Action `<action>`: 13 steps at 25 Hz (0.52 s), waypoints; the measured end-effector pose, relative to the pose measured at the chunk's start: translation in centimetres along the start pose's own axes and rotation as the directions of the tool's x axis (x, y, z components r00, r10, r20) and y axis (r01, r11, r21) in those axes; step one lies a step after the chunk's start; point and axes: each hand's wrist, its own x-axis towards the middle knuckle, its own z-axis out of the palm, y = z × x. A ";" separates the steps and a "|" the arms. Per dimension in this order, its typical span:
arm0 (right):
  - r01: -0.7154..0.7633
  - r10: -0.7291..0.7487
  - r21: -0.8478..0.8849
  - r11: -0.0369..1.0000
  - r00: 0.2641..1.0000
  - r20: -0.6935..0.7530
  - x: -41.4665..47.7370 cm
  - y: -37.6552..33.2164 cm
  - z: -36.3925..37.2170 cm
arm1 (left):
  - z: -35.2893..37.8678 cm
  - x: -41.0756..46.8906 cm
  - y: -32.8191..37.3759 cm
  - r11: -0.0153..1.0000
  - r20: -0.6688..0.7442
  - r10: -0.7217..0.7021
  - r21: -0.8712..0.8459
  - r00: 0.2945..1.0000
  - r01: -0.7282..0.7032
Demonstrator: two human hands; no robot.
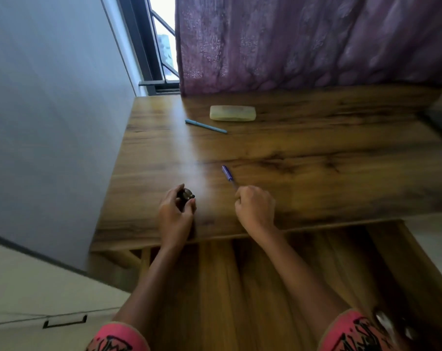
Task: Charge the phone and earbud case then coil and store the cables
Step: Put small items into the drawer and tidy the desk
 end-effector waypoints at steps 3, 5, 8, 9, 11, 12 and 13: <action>-0.026 0.025 0.089 0.996 1.000 0.007 -6.6 3.1 -1.2 | 0.5 -8.2 2.3 0.995 -0.028 -0.018 -0.094 0.999 0.016; -0.073 0.070 0.156 0.985 0.997 0.024 -11.0 5.5 -1.7 | 1.5 -13.2 3.2 0.998 -0.011 0.015 -0.067 1.000 -0.016; -0.219 0.188 0.233 0.947 0.971 0.147 -16.8 10.0 -1.5 | 3.8 -19.5 3.9 1.000 0.125 0.019 0.022 0.992 -0.022; -0.282 0.240 0.239 0.929 0.952 0.189 -18.4 11.7 -1.3 | 4.8 -21.4 4.0 0.999 0.187 -0.010 0.047 0.982 0.002; -0.390 0.333 0.192 0.901 0.903 0.271 -20.9 15.1 -0.9 | 6.5 -24.5 3.9 0.993 0.301 -0.075 0.111 0.951 0.043; -0.421 0.362 0.148 0.895 0.879 0.309 -21.8 16.5 -0.9 | 7.2 -25.8 3.6 0.990 0.355 -0.082 0.137 0.931 0.035; -0.441 0.384 0.104 0.891 0.856 0.345 -22.6 17.7 -0.9 | 7.7 -26.9 3.5 0.987 0.406 -0.087 0.160 0.910 0.023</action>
